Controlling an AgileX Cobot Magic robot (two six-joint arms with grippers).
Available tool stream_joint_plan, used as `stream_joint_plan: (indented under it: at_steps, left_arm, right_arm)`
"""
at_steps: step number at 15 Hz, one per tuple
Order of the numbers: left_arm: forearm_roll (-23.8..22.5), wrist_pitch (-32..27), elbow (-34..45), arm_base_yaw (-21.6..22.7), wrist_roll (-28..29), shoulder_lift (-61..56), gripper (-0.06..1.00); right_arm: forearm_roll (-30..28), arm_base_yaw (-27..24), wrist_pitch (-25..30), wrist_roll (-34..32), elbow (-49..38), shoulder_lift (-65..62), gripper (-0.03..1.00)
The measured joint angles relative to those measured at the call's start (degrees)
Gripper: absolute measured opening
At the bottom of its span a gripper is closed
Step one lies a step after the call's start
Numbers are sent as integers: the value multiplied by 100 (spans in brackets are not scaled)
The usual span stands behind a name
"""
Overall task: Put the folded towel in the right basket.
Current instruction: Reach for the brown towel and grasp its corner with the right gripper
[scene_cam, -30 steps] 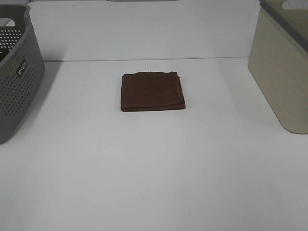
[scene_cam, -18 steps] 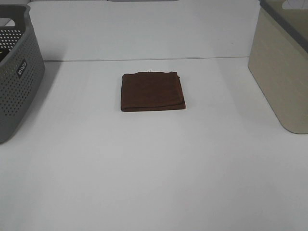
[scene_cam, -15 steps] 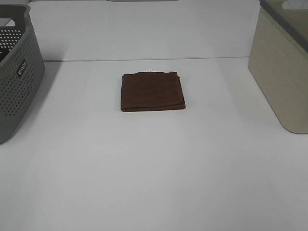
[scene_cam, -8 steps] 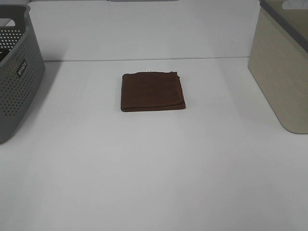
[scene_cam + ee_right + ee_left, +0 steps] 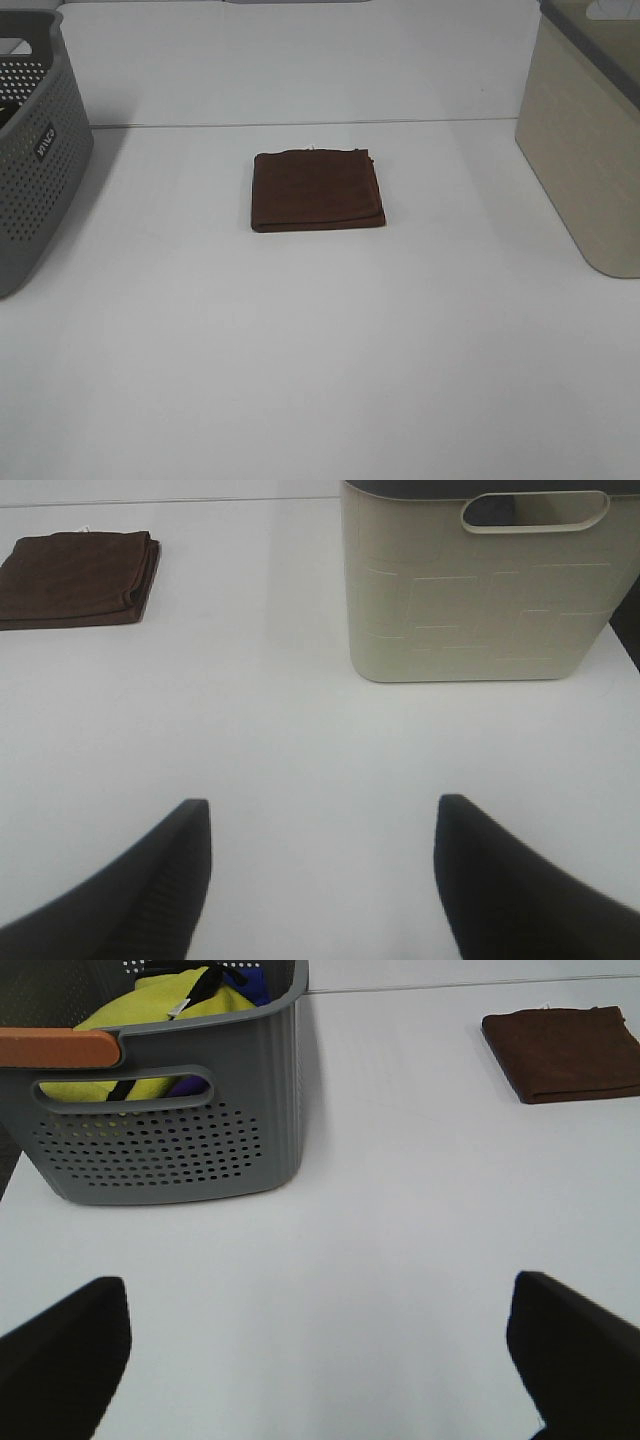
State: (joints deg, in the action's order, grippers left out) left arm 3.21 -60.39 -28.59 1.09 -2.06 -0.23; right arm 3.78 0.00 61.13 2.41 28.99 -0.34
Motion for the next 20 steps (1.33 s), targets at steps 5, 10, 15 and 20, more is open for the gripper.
stream_joint_plan:
  at_steps: [5, 10, 15, 20]
  left_arm:
    - [0, 0, 0, 0, 0, 0, 97]
    - [0, 0, 0, 0, 0, 0, 97]
    - [0, 0, 0, 0, 0, 0, 97]
    - [0, 0, 0, 0, 0, 0, 97]
  right_arm:
    - [0, 0, 0, 0, 0, 0, 62]
    - [0, 0, 0, 0, 0, 0, 62]
    - [0, 0, 0, 0, 0, 0, 62]
    - [0, 0, 0, 0, 0, 0, 62]
